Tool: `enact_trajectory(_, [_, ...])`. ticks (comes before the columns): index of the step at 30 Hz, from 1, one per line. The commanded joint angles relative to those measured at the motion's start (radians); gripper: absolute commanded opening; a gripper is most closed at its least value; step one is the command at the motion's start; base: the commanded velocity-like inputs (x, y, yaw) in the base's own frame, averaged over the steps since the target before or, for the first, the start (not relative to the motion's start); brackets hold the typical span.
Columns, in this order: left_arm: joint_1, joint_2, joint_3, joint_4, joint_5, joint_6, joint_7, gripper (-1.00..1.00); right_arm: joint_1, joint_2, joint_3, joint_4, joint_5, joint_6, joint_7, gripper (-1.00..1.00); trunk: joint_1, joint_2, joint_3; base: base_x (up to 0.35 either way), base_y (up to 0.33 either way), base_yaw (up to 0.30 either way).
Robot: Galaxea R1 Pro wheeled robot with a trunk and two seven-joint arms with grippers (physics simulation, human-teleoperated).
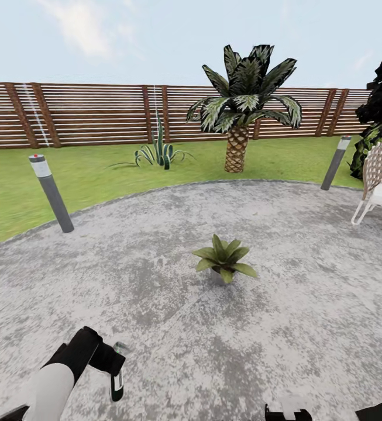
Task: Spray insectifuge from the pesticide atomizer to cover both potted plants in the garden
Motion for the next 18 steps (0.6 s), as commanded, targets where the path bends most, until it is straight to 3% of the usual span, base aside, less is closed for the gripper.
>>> enact_trajectory(1, [-0.002,-0.001,-0.007,-0.003,-0.007,0.008,-0.023,-1.00,-0.001,0.000,0.008,0.001,-0.008,-0.003,-0.002,1.00,0.000,0.000,-0.001,0.095,0.000,-0.282])
enact_trajectory(5, [-0.021,0.000,-0.022,-0.004,-0.007,0.020,-0.039,-1.00,-0.001,0.000,0.008,0.001,-0.008,-0.003,-0.002,1.00,0.000,0.000,-0.001,0.261,0.000,-0.283])
enact_trajectory(8, [-0.049,-0.002,-0.025,-0.003,-0.007,0.086,-0.047,-1.00,-0.001,0.000,0.008,0.001,-0.008,-0.003,-0.002,1.00,0.000,0.000,-0.001,0.333,0.000,-0.204])
enact_trajectory(10, [-0.067,0.001,-0.067,-0.003,-0.014,0.103,-0.088,-1.00,-0.001,0.001,0.008,0.001,-0.008,-0.003,-0.002,1.00,0.000,0.000,-0.001,0.337,0.000,-0.036])
enact_trajectory(12, [-0.079,0.002,-0.185,-0.005,-0.035,0.149,-0.184,-1.00,-0.001,0.017,0.008,0.001,-0.008,-0.003,-0.002,1.00,0.000,0.000,-0.001,0.338,0.000,-0.007])
enact_trajectory(18, [-0.091,0.003,-0.204,-0.005,-0.036,0.157,-0.199,-1.00,-0.001,0.020,0.008,0.001,-0.005,-0.003,0.000,1.00,0.000,0.000,-0.001,0.338,-0.020,0.000])
